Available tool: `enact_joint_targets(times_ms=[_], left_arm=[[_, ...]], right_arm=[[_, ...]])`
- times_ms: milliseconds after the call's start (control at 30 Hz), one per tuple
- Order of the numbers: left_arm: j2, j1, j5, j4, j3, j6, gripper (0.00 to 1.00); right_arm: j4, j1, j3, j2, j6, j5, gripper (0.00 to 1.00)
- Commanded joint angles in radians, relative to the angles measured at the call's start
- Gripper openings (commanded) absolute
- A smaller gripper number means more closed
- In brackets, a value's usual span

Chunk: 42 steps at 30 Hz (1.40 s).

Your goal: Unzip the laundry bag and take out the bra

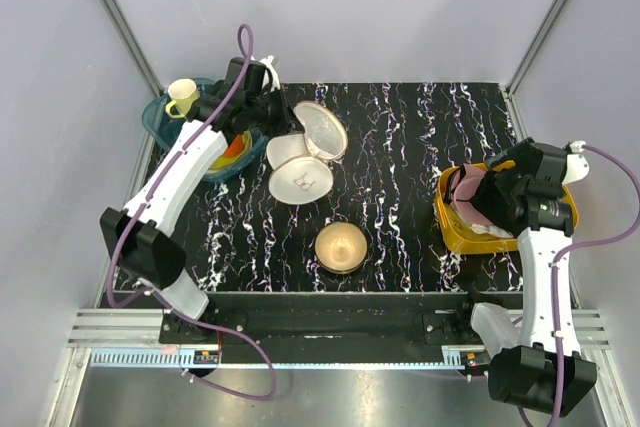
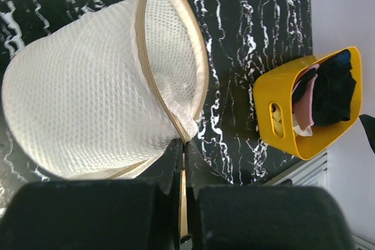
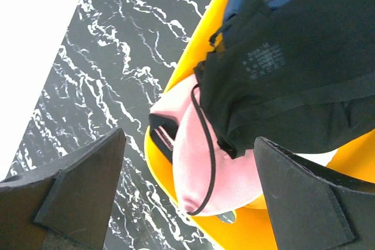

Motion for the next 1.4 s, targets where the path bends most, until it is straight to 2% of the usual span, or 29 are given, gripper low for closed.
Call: enact_joint_targets(times_ms=[0,67,200,233,267,300,333,367,433,567,733,933,1100,1367], left_arm=[[0.102,-0.002,0.095,0.024,0.208,-0.012,0.0],[0.171,-0.019,0.1,0.016,0.285,-0.014,0.0],[0.311,-0.03,0.136,0.002,0.53,-0.03,0.0],[0.351,-0.025,0.144,-0.004,0.634,-0.033,0.0],[0.407,-0.013,0.162,-0.004,0.667,-0.038,0.0],[0.435,-0.005,0.158,-0.007,0.69,-0.044,0.05],[0.452,0.002,0.155,-0.015,0.705,-0.046,0.22],[0.466,0.019,0.161,-0.021,0.695,-0.046,0.51],[0.449,0.03,0.161,-0.031,0.611,-0.035,0.99],[0.318,0.033,0.091,-0.021,0.433,0.006,0.99],[0.079,0.034,0.017,-0.015,0.206,0.065,0.99],[-0.161,0.036,-0.028,0.03,-0.126,0.114,0.99],[-0.288,0.038,-0.072,0.056,-0.319,0.118,0.99],[-0.517,0.042,-0.17,0.099,-0.525,0.114,0.99]], right_arm=[[-0.021,-0.001,0.08,-0.018,-0.031,-0.031,1.0],[-0.019,-0.001,0.094,-0.021,-0.04,-0.023,1.0],[-0.016,-0.001,0.1,-0.026,-0.043,-0.031,1.0],[-0.016,-0.001,0.099,-0.024,-0.043,-0.033,1.0],[-0.015,-0.001,0.1,-0.024,-0.045,-0.04,1.0],[-0.015,-0.001,0.097,-0.03,-0.047,-0.042,1.0],[-0.016,-0.001,0.097,-0.032,-0.05,-0.045,1.0],[-0.018,-0.001,0.097,-0.033,-0.053,-0.054,1.0],[-0.024,-0.001,0.096,-0.038,-0.065,-0.056,1.0],[-0.018,-0.001,0.082,-0.023,-0.071,-0.066,1.0],[0.013,-0.001,0.086,0.01,-0.114,-0.135,1.0],[0.039,0.011,0.158,0.092,-0.175,-0.353,1.0],[-0.019,0.098,0.247,0.178,-0.201,-0.317,1.0],[-0.007,0.111,0.251,0.198,-0.201,-0.267,1.0]])
